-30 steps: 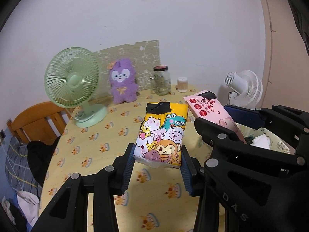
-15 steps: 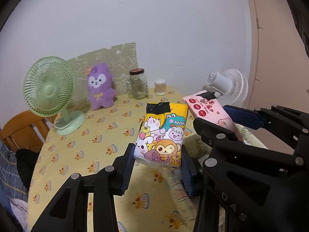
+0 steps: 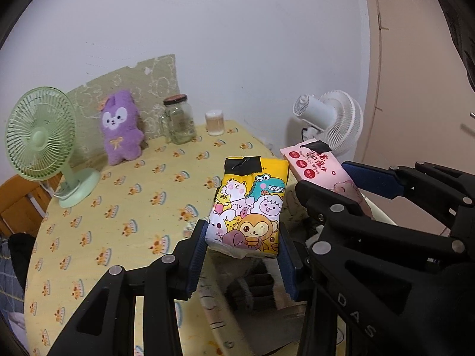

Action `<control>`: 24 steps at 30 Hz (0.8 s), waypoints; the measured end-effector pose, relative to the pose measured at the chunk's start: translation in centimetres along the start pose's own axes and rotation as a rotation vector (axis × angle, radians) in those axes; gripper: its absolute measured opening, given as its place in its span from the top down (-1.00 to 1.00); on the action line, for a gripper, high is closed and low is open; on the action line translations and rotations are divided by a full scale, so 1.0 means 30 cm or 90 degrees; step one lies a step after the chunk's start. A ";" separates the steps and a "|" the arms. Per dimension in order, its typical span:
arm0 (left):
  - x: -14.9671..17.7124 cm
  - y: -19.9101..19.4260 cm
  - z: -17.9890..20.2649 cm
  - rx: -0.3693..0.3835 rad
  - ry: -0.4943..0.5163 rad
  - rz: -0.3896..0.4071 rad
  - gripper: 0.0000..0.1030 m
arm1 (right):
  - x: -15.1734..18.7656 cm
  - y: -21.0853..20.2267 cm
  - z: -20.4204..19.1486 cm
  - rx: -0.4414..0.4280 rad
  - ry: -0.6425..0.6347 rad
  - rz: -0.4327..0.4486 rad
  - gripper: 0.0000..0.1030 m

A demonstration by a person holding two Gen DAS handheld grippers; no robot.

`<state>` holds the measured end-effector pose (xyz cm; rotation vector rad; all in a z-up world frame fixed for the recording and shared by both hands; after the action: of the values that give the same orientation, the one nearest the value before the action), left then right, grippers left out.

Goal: Organize soft objects
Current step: 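Lower the pink pack and tissue box into the paper box and open both tools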

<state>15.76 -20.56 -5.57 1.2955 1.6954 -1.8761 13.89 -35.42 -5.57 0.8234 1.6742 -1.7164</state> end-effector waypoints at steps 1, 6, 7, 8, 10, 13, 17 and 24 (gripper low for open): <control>0.003 0.005 0.007 0.001 0.001 -0.002 0.12 | 0.004 0.008 0.007 0.000 0.002 -0.002 0.15; 0.016 0.057 0.037 0.009 0.003 -0.025 0.12 | 0.035 0.051 0.046 0.002 0.014 -0.023 0.15; 0.018 0.065 0.043 0.012 0.003 -0.030 0.11 | 0.039 0.060 0.053 0.001 0.016 -0.027 0.15; 0.019 0.074 0.050 0.017 0.003 -0.037 0.11 | 0.044 0.071 0.061 0.002 0.020 -0.033 0.15; 0.022 0.085 0.062 0.022 0.005 -0.046 0.10 | 0.052 0.094 0.078 0.006 0.036 -0.050 0.15; 0.026 0.094 0.074 0.025 0.013 -0.058 0.07 | 0.066 0.114 0.096 -0.001 0.051 -0.066 0.15; 0.033 0.095 0.083 0.027 0.021 -0.076 0.04 | 0.080 0.119 0.104 -0.009 0.063 -0.065 0.05; 0.042 0.095 0.094 0.034 0.026 -0.092 -0.22 | 0.093 0.121 0.117 0.008 0.071 -0.080 -0.31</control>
<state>15.97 -23.43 -8.63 1.2704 1.8144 -2.0012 14.88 -39.01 -9.97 0.8493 1.8264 -1.7952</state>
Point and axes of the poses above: each gripper's, at about its wrist camera, not at the fingertips, and y roughly the way its jaws point, z to its right, x to its underside, the point moved 3 cm from there along y, roughly the way its jaws point, and after that the axes turned 2 degrees about y, right-handed, at the moved point
